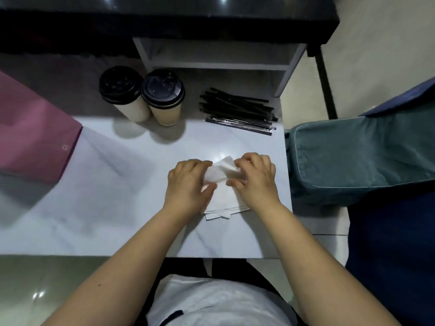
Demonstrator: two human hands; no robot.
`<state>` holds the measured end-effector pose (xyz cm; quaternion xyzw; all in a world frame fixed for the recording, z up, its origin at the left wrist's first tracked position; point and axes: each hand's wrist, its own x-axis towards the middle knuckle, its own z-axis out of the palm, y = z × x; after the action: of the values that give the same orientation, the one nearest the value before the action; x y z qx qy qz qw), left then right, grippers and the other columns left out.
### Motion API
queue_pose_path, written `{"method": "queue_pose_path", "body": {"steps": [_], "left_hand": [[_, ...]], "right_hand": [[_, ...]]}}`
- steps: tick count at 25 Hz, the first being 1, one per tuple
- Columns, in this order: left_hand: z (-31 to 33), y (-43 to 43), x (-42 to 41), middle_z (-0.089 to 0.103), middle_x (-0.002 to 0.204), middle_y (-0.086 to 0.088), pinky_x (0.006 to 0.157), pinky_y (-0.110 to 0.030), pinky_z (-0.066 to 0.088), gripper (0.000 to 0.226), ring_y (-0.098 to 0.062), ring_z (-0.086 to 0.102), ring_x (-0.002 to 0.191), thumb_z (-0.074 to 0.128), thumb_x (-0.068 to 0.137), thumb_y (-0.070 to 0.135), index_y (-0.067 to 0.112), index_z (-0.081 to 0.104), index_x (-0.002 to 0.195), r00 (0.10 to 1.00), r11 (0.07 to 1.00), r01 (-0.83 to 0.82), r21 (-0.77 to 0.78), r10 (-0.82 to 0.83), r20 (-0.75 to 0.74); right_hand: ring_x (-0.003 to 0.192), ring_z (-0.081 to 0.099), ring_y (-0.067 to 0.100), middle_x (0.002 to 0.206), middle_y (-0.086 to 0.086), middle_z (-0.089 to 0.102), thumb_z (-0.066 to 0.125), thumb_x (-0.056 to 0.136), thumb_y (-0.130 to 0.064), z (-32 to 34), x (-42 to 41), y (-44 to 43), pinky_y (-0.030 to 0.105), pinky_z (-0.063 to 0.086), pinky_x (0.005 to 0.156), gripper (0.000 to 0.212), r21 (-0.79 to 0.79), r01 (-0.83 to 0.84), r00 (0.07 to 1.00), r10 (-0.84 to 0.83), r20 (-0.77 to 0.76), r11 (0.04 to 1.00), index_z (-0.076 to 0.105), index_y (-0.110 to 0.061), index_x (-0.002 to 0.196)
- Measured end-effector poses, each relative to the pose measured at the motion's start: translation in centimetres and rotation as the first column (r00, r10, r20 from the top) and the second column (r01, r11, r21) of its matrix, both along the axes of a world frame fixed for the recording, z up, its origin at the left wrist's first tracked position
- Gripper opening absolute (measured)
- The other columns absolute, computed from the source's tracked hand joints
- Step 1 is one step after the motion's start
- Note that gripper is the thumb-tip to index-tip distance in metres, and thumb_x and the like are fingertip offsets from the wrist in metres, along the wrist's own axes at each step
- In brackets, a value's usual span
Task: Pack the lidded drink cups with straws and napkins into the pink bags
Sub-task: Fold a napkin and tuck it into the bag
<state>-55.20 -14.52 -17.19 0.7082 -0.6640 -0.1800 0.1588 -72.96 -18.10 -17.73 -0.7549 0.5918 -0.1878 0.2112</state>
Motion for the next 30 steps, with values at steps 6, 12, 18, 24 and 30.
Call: {"method": "queue_pose_path", "body": {"steps": [6,12,18,24,30], "left_hand": [[1.5,0.4,-1.1,0.056,0.124,0.001,0.098,-0.04,0.032,0.054,-0.025,0.044,0.122,0.071,0.076,0.033,0.025,0.056,0.127,0.994,0.994,-0.099,-0.037,0.1,0.041],[5.1,2.9,0.3,0.056,0.123,0.004,0.097,-0.039,0.032,0.06,-0.022,0.045,0.121,0.077,0.072,0.041,0.027,0.056,0.126,0.972,0.963,-0.222,-0.156,0.232,0.048],[9.5,6.5,5.0,0.057,0.123,0.004,0.096,-0.039,0.031,0.06,-0.023,0.045,0.12,0.077,0.072,0.046,0.027,0.057,0.125,0.935,0.909,-0.309,-0.279,0.344,0.086],[12.3,10.9,12.9,0.058,0.118,0.002,0.092,-0.041,0.033,0.061,-0.026,0.048,0.116,0.075,0.072,0.049,0.024,0.058,0.124,0.925,0.891,-0.278,-0.359,0.349,0.153],[19.0,16.4,27.3,0.052,0.126,0.001,0.097,-0.041,0.032,0.059,-0.025,0.041,0.122,0.074,0.074,0.047,0.027,0.055,0.126,0.915,0.875,-0.247,-0.415,0.352,0.196]], "right_hand": [[0.1,0.041,0.023,0.088,-0.012,0.058,0.069,0.075,-0.011,0.7,0.0,0.1,0.033,0.023,0.078,0.015,0.002,-0.045,0.996,0.045,0.077,0.999,0.065,-0.017,0.088],[0.077,0.055,0.019,0.074,-0.011,0.056,0.064,0.078,-0.01,5.4,0.7,-0.1,0.036,0.045,0.071,0.016,0.185,-0.161,0.911,0.074,0.406,0.97,0.055,-0.021,0.085],[0.076,0.049,0.017,0.079,0.001,0.062,0.062,0.08,-0.007,10.6,5.9,0.7,0.031,0.036,0.064,0.014,-0.235,-0.281,0.889,0.345,0.303,0.93,0.061,-0.015,0.09],[0.064,0.052,0.03,0.067,0.0,0.059,0.061,0.062,-0.004,12.4,15.4,4.7,0.032,0.034,0.056,0.018,-0.495,-0.442,0.866,0.5,-0.017,0.748,0.06,-0.013,0.077],[0.067,0.052,0.031,0.072,0.006,0.061,0.061,0.066,-0.005,17.2,27.3,9.0,0.034,0.04,0.056,0.013,-0.649,-0.441,0.838,0.544,-0.049,0.62,0.063,-0.007,0.079]]}}
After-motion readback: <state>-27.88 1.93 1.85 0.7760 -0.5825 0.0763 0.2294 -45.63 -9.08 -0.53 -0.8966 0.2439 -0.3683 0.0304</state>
